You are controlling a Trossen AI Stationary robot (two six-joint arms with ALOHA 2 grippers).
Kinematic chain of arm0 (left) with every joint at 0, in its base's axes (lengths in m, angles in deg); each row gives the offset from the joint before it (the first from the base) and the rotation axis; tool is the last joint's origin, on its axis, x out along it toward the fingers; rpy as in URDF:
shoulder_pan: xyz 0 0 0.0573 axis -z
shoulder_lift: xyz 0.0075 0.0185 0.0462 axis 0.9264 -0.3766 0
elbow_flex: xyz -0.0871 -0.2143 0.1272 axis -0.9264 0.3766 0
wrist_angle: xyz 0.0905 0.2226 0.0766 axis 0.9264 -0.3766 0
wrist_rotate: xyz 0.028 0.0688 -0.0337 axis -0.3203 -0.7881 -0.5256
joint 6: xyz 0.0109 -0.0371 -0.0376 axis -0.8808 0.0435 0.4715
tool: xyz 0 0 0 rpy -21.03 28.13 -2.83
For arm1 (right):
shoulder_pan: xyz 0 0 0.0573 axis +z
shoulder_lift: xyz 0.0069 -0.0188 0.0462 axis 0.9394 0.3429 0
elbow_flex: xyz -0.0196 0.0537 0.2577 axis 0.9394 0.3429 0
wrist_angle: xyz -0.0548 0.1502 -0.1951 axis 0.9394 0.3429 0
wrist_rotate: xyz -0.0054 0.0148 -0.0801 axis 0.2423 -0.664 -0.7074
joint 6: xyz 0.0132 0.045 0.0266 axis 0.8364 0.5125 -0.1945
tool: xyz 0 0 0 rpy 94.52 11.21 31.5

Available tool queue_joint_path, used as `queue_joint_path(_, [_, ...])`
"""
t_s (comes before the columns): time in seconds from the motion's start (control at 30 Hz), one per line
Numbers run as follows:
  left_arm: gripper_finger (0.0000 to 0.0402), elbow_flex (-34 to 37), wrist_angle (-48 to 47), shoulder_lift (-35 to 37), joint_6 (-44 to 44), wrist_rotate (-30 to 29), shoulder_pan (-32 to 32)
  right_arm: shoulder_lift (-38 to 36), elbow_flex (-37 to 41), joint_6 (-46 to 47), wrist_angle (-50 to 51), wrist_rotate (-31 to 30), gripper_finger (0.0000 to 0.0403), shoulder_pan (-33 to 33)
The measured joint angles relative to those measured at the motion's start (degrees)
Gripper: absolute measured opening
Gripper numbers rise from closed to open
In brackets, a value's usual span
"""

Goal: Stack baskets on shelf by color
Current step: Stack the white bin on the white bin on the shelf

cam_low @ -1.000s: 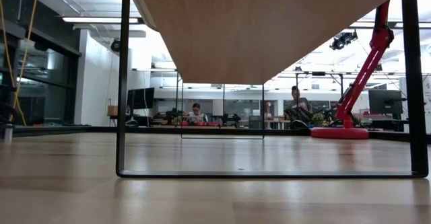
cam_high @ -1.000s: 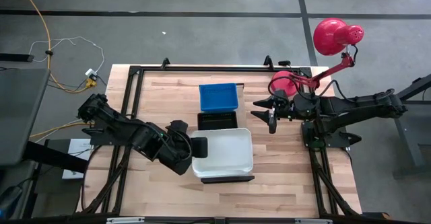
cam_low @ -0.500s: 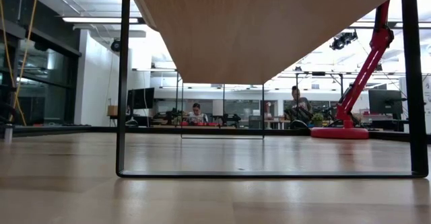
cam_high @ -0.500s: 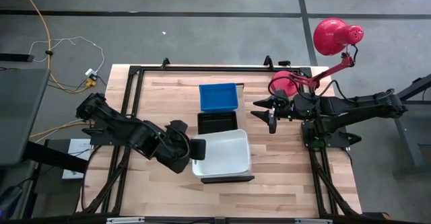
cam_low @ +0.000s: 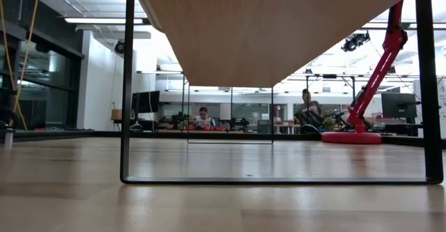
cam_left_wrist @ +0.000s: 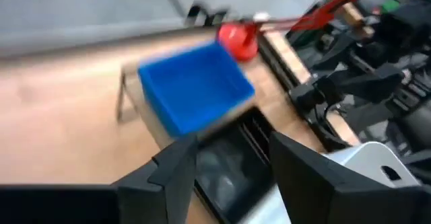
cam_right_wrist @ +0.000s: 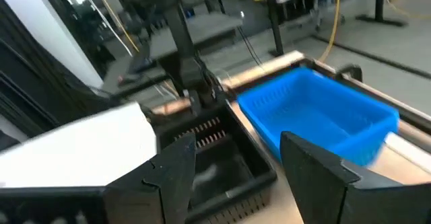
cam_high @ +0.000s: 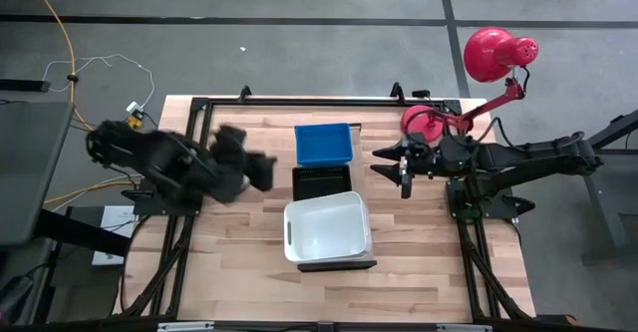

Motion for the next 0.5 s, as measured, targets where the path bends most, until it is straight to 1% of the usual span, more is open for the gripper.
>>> queue_joint_path(0.07, [0.0161,0.0,0.7,2.7,-9.1,-1.0,-1.4,-0.4,-0.2,0.0,-1.5,-0.1,0.0204,0.0])
queue_joint_path(0.1, [0.0149,0.0,0.3,3.9,-11.6,-1.0,-2.1,-0.5,-0.8,0.0,-1.8,-0.2,0.0204,0.0])
queue_joint_path(0.17, [0.0113,0.0,0.0,6.0,-15.6,-1.8,-3.3,-0.5,-2.9,-0.8,-1.3,0.3,0.0197,0.1])
queue_joint_path(0.2, [0.0086,0.0,-0.6,7.0,-18.0,-2.1,-3.7,-0.5,-4.2,-1.7,-0.6,1.0,0.0189,0.4])
queue_joint_path(0.27, [0.0030,0.0,-2.0,8.0,-21.8,-4.4,-3.8,0.1,-7.8,-4.2,1.6,1.5,0.0158,1.6])
queue_joint_path(0.3, [0.0016,0.0,-2.6,8.5,-22.7,-6.3,-3.8,0.4,-9.8,-5.3,4.5,1.6,0.0136,2.2])
queue_joint_path(0.4, [0.0012,0.5,-4.7,9.7,-25.8,-10.7,-2.9,2.7,-17.1,-5.5,15.2,1.9,0.0048,4.0])
queue_joint_path(0.43, [0.0008,1.6,-4.3,10.4,-26.3,-12.4,-2.2,3.5,-19.5,-4.7,19.8,2.1,0.0025,4.6])
queue_joint_path(0.47, [0.0004,3.5,-3.8,11.7,-26.5,-13.8,-1.4,4.6,-21.9,-3.6,23.7,2.6,0.0014,5.2])
queue_joint_path(0.5, [0.0002,6.0,-3.0,13.1,-26.6,-14.5,-0.6,5.8,-24.2,-2.4,26.7,3.1,0.0014,6.0])
